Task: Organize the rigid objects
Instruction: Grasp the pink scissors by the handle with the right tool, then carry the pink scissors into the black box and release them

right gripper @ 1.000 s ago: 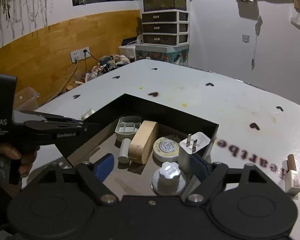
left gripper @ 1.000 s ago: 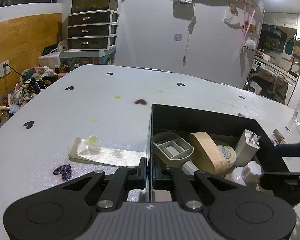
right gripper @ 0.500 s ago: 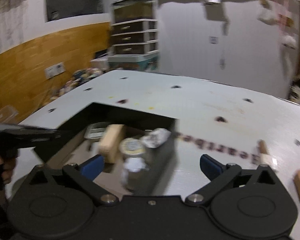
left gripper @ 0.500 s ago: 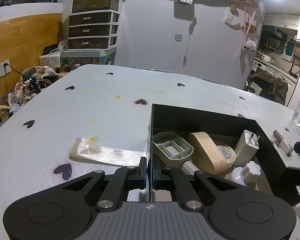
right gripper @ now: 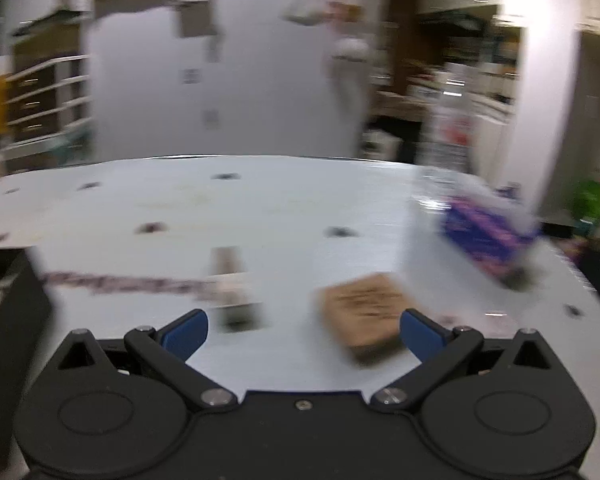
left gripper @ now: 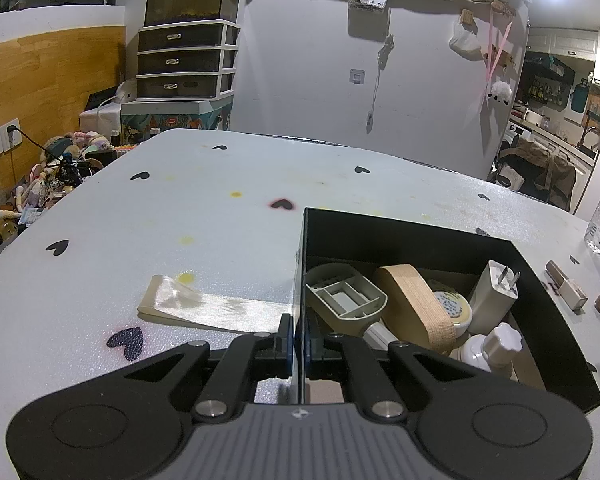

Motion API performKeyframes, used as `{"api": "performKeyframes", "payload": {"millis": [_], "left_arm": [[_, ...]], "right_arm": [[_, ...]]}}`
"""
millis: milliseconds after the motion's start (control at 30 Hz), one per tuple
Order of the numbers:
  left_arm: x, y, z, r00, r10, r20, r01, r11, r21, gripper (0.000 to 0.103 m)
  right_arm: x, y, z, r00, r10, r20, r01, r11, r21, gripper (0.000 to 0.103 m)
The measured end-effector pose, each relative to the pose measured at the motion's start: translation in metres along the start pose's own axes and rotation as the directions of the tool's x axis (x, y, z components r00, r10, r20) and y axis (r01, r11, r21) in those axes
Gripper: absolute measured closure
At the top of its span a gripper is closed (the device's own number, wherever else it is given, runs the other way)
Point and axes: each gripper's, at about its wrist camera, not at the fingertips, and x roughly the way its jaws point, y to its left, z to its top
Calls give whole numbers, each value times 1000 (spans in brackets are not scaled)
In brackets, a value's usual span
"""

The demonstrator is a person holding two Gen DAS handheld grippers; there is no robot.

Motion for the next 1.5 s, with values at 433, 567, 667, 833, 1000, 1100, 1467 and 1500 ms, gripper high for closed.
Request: {"api": "performKeyframes", "payload": {"millis": [433, 567, 667, 833, 1000, 1100, 1467, 1500], "left_arm": [[0, 2, -1, 1000, -3, 0, 3, 1000, -5, 97], [0, 2, -1, 1000, -3, 0, 3, 1000, -4, 97], [0, 2, -1, 1000, -3, 0, 3, 1000, -5, 97], [0, 2, -1, 1000, -3, 1, 3, 1000, -4, 97], [1, 2, -1, 1000, -3, 0, 3, 1000, -5, 97], [1, 2, -1, 1000, -4, 0, 4, 1000, -6, 97], [1, 2, -1, 1000, -2, 0, 2, 1000, -6, 97], [1, 2, -1, 1000, -3, 1, 3, 1000, -6, 97]], "right_arm": [[34, -77, -25, 987, -117, -107, 125, 989, 80, 41], [43, -73, -30, 985, -103, -140, 111, 993, 50, 56], [43, -72, -30, 985, -103, -136, 110, 993, 40, 59], [41, -73, -30, 986, -102, -134, 105, 994, 18, 67], [39, -75, -31, 986, -98, -131, 102, 994, 25, 68], [37, -76, -31, 987, -104, -126, 109, 994, 32, 68], [-20, -31, 15, 988, 118, 96, -117, 993, -8, 68], [-26, -22, 19, 979, 167, 114, -165, 986, -26, 68]]}}
